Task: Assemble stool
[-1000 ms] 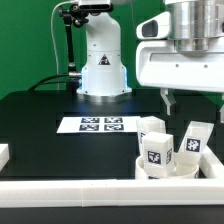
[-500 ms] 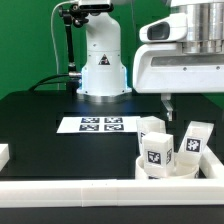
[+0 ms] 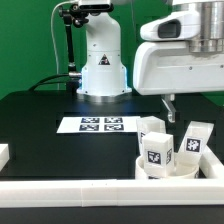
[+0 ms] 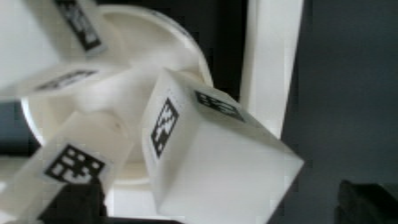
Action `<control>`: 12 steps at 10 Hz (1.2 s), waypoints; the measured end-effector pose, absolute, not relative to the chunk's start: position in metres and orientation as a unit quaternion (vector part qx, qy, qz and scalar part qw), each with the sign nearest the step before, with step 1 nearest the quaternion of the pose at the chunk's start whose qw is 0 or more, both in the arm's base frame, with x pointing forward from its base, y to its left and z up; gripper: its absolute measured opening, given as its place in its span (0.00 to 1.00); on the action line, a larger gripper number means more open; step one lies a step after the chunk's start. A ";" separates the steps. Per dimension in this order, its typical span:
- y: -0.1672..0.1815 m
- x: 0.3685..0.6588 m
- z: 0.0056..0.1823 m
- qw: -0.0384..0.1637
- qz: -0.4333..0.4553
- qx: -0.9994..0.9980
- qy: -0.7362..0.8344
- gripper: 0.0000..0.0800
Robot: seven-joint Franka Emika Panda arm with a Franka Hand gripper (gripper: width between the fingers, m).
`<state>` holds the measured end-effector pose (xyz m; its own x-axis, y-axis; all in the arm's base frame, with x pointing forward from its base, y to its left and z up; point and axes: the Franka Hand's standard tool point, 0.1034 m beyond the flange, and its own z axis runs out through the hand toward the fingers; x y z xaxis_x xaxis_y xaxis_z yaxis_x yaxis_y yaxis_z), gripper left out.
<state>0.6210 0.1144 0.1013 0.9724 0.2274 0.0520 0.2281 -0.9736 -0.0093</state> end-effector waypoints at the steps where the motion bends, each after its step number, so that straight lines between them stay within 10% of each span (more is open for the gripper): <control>1: 0.113 0.622 0.101 0.005 -0.026 -0.988 -0.149 0.81; 12: 0.098 0.620 0.087 -0.024 -0.025 -0.927 -0.374 0.81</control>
Offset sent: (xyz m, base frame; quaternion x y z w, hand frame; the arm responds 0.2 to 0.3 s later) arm -0.0028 0.0216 -0.0095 0.0232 0.0202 -0.2388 0.9706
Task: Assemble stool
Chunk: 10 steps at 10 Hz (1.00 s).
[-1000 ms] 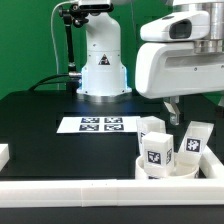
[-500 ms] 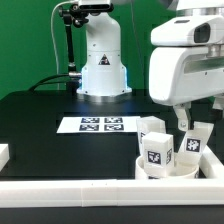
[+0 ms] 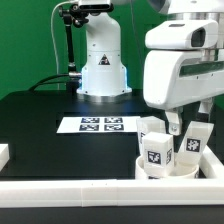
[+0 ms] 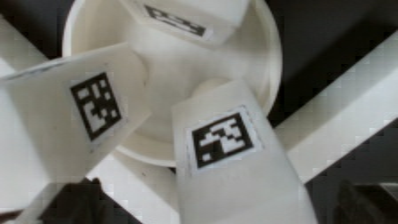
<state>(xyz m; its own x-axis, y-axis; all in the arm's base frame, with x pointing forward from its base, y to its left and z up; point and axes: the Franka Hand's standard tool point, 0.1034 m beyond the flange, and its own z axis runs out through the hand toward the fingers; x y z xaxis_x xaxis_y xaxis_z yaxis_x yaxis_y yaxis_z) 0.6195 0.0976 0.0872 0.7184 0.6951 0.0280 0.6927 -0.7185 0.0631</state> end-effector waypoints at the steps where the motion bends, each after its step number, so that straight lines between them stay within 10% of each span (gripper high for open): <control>1: 0.097 0.619 0.086 0.024 0.024 0.928 0.371 0.81; 4: 0.105 0.618 0.085 0.022 0.024 0.935 0.354 0.43; 10: 0.102 0.618 0.085 0.020 0.026 0.950 0.311 0.43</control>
Offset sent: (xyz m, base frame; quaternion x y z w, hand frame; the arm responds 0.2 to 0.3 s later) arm 0.0021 0.0136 -0.0014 -0.0057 0.0017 0.0059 1.0000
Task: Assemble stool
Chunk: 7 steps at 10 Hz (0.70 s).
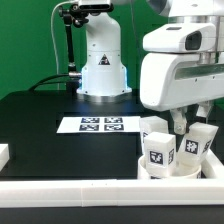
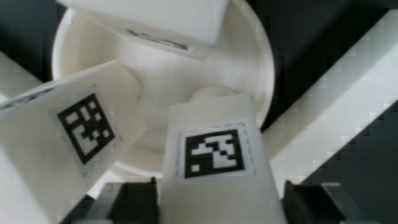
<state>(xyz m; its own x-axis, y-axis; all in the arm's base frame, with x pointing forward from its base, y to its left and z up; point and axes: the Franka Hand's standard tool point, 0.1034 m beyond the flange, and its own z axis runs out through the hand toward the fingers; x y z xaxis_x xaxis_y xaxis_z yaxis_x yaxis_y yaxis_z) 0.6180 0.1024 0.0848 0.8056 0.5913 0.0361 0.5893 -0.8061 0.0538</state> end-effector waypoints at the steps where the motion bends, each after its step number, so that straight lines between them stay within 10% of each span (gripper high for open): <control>1: 0.102 0.618 0.085 0.019 0.026 0.961 0.274 0.43; 7: 0.093 0.621 0.084 0.004 0.046 0.999 0.015 0.43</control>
Offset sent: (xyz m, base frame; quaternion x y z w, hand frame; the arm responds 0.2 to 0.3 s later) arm -0.0036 -0.0079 -0.0066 0.0578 0.0170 0.2585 0.9641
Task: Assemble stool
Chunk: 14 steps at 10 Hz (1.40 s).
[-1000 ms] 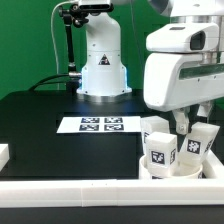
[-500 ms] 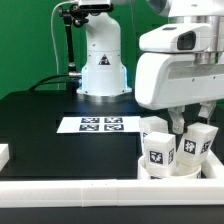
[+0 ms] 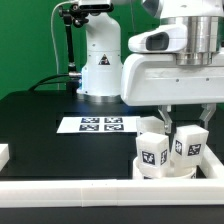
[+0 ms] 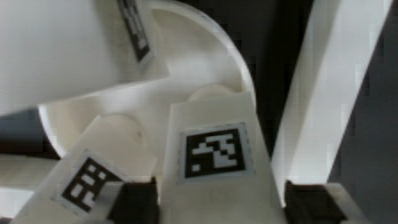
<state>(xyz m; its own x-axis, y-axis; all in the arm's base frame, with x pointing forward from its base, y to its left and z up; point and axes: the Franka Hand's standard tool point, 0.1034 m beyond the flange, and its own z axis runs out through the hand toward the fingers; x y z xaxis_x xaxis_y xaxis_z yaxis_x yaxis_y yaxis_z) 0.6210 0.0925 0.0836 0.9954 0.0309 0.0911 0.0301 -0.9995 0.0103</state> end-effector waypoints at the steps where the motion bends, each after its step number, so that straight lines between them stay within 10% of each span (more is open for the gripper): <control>1: 0.093 0.622 0.083 0.002 0.052 0.998 -0.035 0.43; 14: 0.103 0.622 0.084 -0.043 0.035 0.860 -0.508 0.43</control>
Offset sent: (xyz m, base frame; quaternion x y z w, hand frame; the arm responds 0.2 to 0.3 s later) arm -0.0053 0.0011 -0.0029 0.0043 -0.0047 0.2344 0.9721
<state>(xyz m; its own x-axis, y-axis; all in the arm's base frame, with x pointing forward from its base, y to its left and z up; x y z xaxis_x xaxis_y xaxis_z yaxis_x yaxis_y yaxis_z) 0.6220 0.1027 0.0840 0.4823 -0.8759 0.0166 -0.8698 -0.4810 -0.1102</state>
